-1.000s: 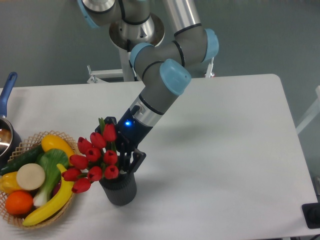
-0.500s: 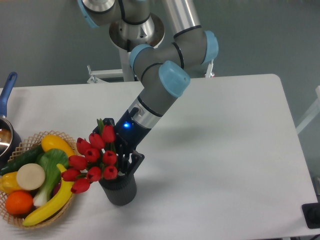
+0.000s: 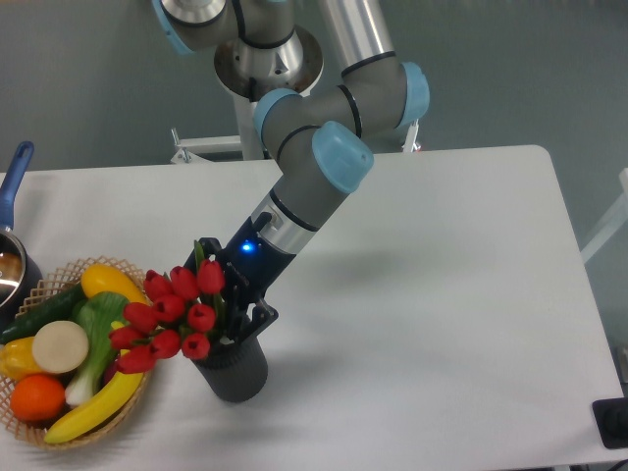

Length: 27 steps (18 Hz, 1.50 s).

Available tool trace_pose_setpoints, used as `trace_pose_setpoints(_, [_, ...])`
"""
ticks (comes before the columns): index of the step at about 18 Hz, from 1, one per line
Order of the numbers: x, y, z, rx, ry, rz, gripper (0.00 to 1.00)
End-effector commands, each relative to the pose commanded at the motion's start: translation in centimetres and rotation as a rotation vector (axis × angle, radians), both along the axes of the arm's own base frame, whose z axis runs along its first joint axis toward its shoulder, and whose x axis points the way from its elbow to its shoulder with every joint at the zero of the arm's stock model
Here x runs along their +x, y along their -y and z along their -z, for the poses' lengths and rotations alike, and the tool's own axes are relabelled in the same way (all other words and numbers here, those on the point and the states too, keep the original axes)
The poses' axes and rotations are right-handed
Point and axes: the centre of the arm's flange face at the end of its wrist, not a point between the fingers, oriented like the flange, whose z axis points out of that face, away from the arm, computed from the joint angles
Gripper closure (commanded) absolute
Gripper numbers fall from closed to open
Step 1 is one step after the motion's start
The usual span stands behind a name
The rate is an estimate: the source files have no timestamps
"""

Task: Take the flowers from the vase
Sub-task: 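Close the gripper on the tulip stems, then lift the gripped tulips up out of the black vase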

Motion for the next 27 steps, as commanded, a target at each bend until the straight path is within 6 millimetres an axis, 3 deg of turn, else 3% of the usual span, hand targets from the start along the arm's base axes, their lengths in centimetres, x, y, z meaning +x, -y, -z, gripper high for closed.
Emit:
trace_pose_setpoints(2, [0.0,0.0,0.0,-0.001,0.001,0.000,0.42])
trace_pose_setpoints(7, [-0.3,0.2,-0.2,0.002,0.004,-0.008,0.60])
trace_pose_setpoints(16, [-1.2,0.9,-1.7,0.042,0.043,-0.032,0.60])
trace_pose_setpoints(21, [-2.0,0.9,-4.6,0.081,0.105,-0.078,0.60])
trace_pose_setpoints(27, [-2.5,1.2,-6.6,0.095,0.108,-0.106,0.60])
